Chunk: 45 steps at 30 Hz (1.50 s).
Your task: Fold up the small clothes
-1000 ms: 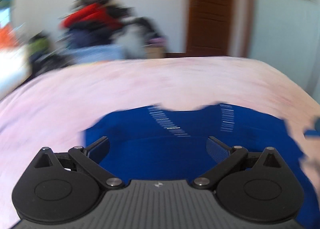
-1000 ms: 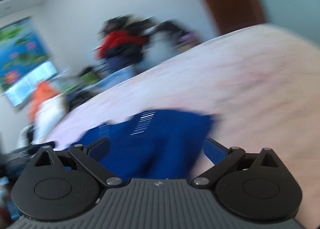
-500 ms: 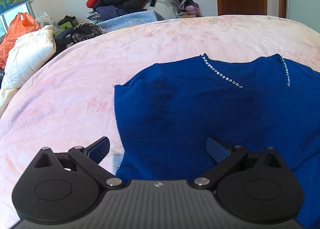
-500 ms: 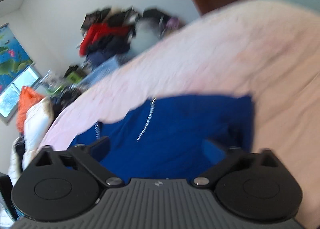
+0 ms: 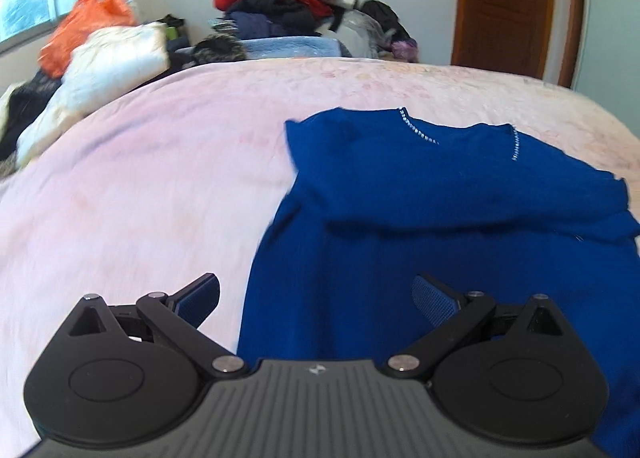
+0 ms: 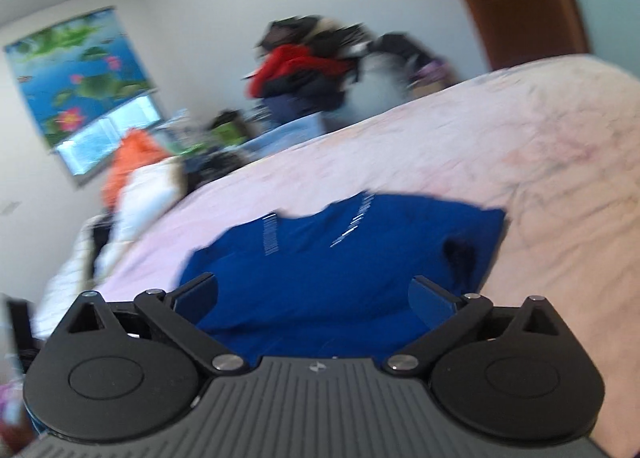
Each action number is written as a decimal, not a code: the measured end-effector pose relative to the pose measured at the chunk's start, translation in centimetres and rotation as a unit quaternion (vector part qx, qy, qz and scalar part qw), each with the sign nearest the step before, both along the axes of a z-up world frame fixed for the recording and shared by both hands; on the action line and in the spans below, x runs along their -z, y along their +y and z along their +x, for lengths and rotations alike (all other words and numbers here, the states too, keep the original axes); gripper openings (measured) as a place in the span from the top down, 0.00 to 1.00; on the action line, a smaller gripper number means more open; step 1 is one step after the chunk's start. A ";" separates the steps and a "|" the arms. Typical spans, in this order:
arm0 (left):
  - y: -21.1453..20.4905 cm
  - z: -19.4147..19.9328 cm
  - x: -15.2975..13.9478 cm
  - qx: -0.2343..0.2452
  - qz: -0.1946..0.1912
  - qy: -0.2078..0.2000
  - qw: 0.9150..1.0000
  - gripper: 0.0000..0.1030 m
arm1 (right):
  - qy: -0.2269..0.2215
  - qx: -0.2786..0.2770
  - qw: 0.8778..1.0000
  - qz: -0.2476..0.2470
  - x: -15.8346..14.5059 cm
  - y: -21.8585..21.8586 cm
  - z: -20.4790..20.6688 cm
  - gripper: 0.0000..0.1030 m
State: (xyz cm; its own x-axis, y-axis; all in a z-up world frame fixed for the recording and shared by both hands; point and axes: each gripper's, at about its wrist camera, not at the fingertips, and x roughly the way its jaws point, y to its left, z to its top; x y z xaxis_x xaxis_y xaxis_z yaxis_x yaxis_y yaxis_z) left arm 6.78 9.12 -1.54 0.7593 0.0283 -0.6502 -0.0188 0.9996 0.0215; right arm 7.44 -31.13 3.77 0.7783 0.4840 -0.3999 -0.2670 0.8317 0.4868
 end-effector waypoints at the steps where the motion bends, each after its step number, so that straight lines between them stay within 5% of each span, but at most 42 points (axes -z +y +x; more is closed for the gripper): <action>1: 0.1 -1.4 0.3 -0.011 -0.006 -0.008 1.000 0.00 | -0.011 -0.015 0.999 0.027 -0.8 -0.8 -1.3 0.00; 4: 0.0 -4.3 1.0 -0.050 -0.009 -0.029 0.998 0.00 | -0.067 -0.090 0.986 0.124 -1.0 -2.4 -4.0 0.00; 6: -0.7 -6.0 1.6 -0.081 0.024 -0.057 0.995 0.00 | -0.071 -0.101 0.984 0.131 0.2 -1.6 -4.8 0.00; 9: -1.5 -7.3 2.3 -0.112 0.060 -0.106 0.986 0.00 | -0.059 -0.129 0.987 0.079 3.4 2.3 -5.5 0.00; 15: -3.2 -7.7 0.9 -0.069 0.064 -0.203 0.975 0.00 | -0.083 -0.145 0.986 -0.025 5.8 9.3 -6.3 0.01; 18: -4.8 -6.6 1.4 -0.033 0.099 -0.194 0.975 0.00 | -0.086 -0.133 0.987 -0.014 5.8 9.8 -6.6 0.00; 22: -6.6 -6.1 3.3 -0.031 0.188 -0.198 0.961 0.00 | -0.055 -0.084 0.995 -0.018 6.9 8.7 -6.3 0.00; 26: -5.7 -5.6 3.1 -0.033 0.165 -0.185 0.968 0.00 | -0.018 -0.052 0.998 0.005 7.4 6.5 -5.3 0.00; 32: -2.5 -7.5 1.2 -0.060 0.125 -0.132 0.982 0.00 | -0.027 -0.010 1.000 -0.007 6.0 3.2 -5.7 0.00; 38: 3.4 -9.3 -2.0 -0.123 -0.033 -0.072 0.989 0.01 | -0.013 -0.005 0.997 -0.078 3.8 1.9 -6.7 0.00; 42: 3.4 -9.4 -0.8 -0.133 0.018 -0.065 0.989 0.01 | 0.007 -0.023 0.999 -0.036 3.3 0.8 -7.1 0.00; 45: 3.4 -8.9 1.3 -0.129 0.043 -0.040 0.990 0.01 | 0.054 -0.036 0.997 -0.046 5.8 1.5 -7.4 0.00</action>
